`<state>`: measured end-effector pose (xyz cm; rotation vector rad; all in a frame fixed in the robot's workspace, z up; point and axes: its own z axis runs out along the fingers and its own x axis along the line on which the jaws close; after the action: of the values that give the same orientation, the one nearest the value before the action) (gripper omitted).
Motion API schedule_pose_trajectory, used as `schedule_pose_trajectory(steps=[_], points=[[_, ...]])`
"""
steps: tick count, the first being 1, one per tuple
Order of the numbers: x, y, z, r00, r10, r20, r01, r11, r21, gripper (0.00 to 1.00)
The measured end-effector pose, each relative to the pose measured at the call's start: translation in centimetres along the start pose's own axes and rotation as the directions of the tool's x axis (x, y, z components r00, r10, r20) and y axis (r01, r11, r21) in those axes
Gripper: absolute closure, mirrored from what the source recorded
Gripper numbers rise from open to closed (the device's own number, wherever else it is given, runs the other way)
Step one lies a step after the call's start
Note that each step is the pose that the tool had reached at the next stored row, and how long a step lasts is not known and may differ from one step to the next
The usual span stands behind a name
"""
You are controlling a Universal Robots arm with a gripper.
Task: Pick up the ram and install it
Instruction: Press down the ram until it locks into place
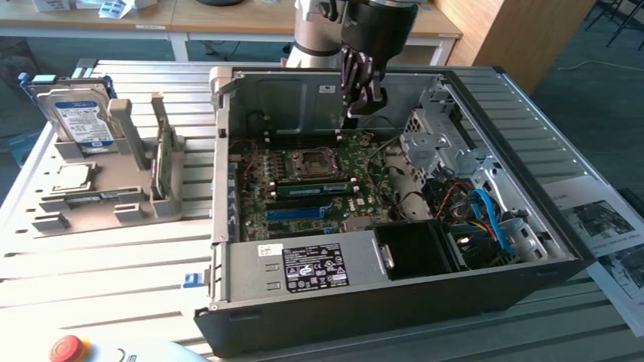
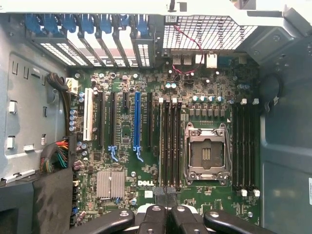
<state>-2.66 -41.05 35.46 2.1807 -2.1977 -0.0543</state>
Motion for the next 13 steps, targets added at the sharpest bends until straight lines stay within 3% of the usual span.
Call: schedule_pose_trajectory(steps=[7,13], points=[[0.0,0.01,-0.01,1.0,-0.001,-0.003,0.001,0.9999,0.0145,0.89],[0.0,0.01,0.0,1.0,-0.001,-0.0033,0.001,0.9999,0.0158,0.89]])
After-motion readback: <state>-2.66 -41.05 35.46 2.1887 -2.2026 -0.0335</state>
